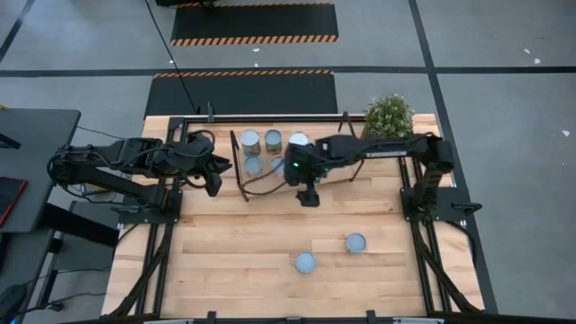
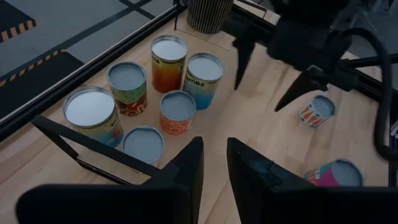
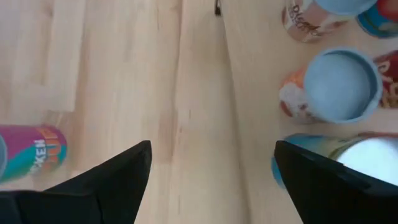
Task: Pick and place cans onto a shelf
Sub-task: Put the canned chicken soup on the shelf
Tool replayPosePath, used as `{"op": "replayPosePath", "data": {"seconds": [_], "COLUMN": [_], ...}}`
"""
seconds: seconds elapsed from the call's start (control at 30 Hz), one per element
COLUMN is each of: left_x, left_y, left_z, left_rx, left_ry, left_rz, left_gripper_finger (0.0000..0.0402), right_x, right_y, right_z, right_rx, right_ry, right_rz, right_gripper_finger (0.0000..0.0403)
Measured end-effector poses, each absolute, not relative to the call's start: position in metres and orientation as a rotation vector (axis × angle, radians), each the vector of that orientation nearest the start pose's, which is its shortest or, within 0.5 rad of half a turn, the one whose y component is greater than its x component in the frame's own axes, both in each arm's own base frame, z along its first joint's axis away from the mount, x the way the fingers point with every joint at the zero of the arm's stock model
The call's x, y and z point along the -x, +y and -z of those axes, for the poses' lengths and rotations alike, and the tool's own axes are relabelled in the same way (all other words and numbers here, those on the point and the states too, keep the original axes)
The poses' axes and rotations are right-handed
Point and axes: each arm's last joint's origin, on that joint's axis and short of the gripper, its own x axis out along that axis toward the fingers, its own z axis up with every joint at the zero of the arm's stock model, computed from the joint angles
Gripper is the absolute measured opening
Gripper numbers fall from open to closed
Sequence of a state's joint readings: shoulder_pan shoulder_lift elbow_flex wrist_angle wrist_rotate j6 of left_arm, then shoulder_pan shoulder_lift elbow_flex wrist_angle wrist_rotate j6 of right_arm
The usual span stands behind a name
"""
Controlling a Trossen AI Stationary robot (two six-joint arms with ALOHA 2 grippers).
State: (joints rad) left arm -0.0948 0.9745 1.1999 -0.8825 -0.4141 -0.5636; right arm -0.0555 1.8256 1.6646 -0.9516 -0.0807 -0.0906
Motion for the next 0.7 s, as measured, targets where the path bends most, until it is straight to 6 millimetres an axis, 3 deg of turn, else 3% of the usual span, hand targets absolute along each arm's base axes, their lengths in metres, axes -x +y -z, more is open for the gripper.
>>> {"op": "replayPosePath", "data": {"seconds": [0.17,0.37,0.5,0.7], "left_x": [-0.172,-0.172,-0.172,-0.172], "left_y": [-0.005,-0.005,-0.005,-0.005], "left_z": [-0.378,-0.378,-0.378,-0.378], "left_rx": [0.374,0.374,0.374,0.374], "left_ry": [0.531,0.53,0.53,0.53], "left_rz": [-0.475,-0.475,-0.475,-0.475], "left_gripper_finger": [0.0078,0.0078,0.0078,0.0078], "right_x": [-0.349,-0.319,-0.309,-0.311], "right_y": [0.006,0.038,0.064,0.099], "right_z": [-0.285,-0.261,-0.245,-0.219], "right_rx": [-0.032,-0.034,0.009,0.079], "right_ry": [1.024,1.039,1.069,1.101], "right_rz": [-0.074,-0.111,-0.215,-0.265], "right_gripper_finger": [0.0347,0.0347,0.0347,0.0347]}}
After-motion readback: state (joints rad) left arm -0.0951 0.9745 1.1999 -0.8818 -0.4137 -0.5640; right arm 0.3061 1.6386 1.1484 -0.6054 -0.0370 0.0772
